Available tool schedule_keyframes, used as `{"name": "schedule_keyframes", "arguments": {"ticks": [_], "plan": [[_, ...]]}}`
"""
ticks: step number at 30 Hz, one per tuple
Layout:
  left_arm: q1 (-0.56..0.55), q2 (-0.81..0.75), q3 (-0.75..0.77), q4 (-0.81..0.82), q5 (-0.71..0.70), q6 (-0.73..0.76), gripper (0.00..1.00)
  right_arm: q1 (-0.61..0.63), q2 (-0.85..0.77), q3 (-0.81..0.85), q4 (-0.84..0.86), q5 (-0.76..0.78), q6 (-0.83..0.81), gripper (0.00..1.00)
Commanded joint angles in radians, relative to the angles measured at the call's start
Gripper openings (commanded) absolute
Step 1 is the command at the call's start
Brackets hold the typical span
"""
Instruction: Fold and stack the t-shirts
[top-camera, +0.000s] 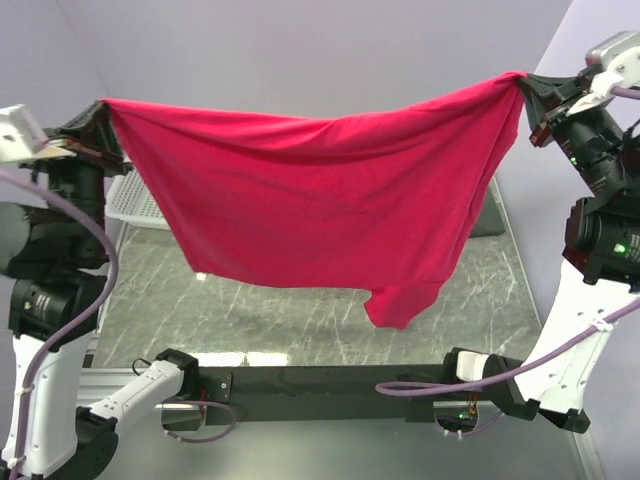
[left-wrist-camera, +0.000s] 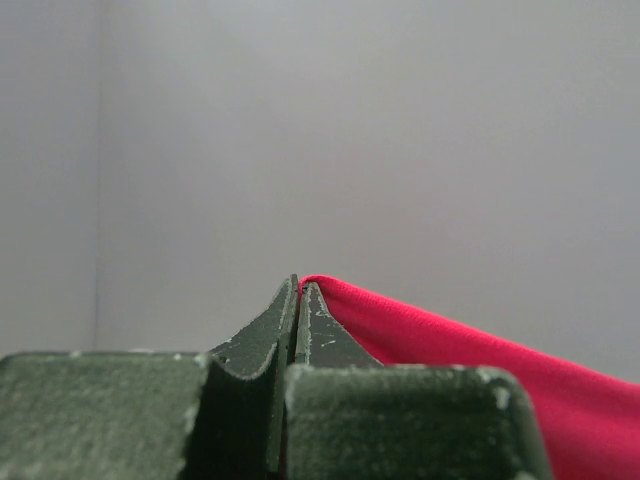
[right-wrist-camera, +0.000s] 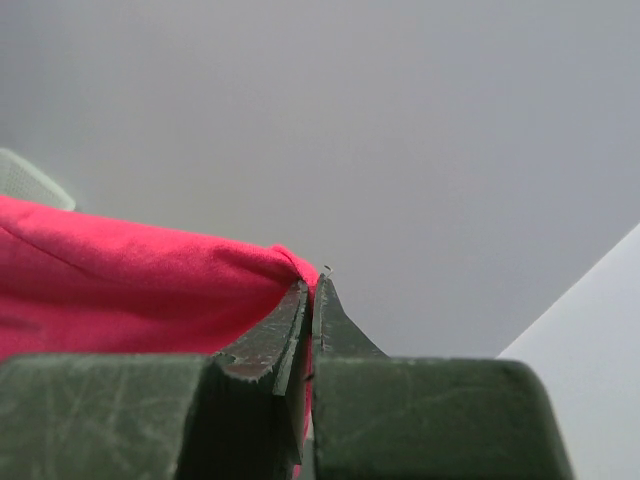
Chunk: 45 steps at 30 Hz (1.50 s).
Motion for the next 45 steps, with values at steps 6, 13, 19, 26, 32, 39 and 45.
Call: {"name": "schedule_keyframes", "arguments": {"ticks": [6, 13, 19, 26, 32, 39, 45], "plan": [[0.006, 0.03, -0.113, 0.027, 0.084, -0.087, 0.01, -0.01, 0.004, -0.141, 0.048, -0.024, -0.018, 0.0], [0.006, 0.018, -0.162, 0.028, 0.088, -0.113, 0.01, -0.01, -0.013, -0.147, 0.008, -0.014, -0.062, 0.0], [0.006, -0.063, -0.145, -0.03, 0.089, -0.135, 0.01, -0.01, -0.071, -0.119, -0.007, 0.025, -0.065, 0.0], [0.007, -0.128, -0.089, -0.058, 0.095, -0.141, 0.01, -0.05, -0.087, -0.018, 0.002, 0.026, 0.001, 0.0], [0.006, -0.117, -0.065, -0.049, 0.088, -0.12, 0.01, -0.067, -0.045, 0.082, 0.031, -0.01, 0.056, 0.0], [0.007, -0.09, -0.122, -0.018, 0.057, -0.103, 0.01, -0.067, -0.007, 0.009, 0.06, -0.066, 0.058, 0.0], [0.007, -0.024, -0.335, 0.045, 0.06, -0.139, 0.01, -0.033, -0.007, -0.365, 0.066, -0.15, -0.028, 0.0]]}}
